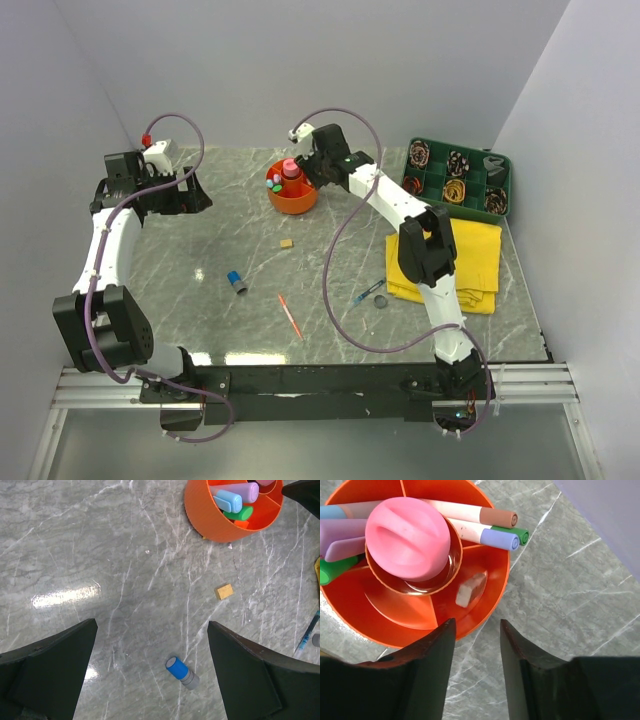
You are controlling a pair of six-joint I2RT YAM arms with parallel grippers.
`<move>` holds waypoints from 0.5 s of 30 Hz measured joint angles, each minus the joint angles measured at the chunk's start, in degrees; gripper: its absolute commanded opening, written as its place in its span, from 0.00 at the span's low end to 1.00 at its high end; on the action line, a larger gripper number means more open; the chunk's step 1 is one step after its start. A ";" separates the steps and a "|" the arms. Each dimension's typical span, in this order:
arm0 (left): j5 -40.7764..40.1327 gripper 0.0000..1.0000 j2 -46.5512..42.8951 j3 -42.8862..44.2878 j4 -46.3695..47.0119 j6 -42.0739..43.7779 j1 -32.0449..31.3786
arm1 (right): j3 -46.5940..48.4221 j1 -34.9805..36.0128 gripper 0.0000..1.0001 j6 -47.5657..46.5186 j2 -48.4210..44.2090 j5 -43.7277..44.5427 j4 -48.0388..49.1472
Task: Sort the stationery into containers
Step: Place the stationery in the storage box.
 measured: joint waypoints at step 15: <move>0.66 0.99 2.38 2.08 0.28 0.02 0.17 | -11.15 0.24 0.61 -19.17 -12.28 -28.63 -11.74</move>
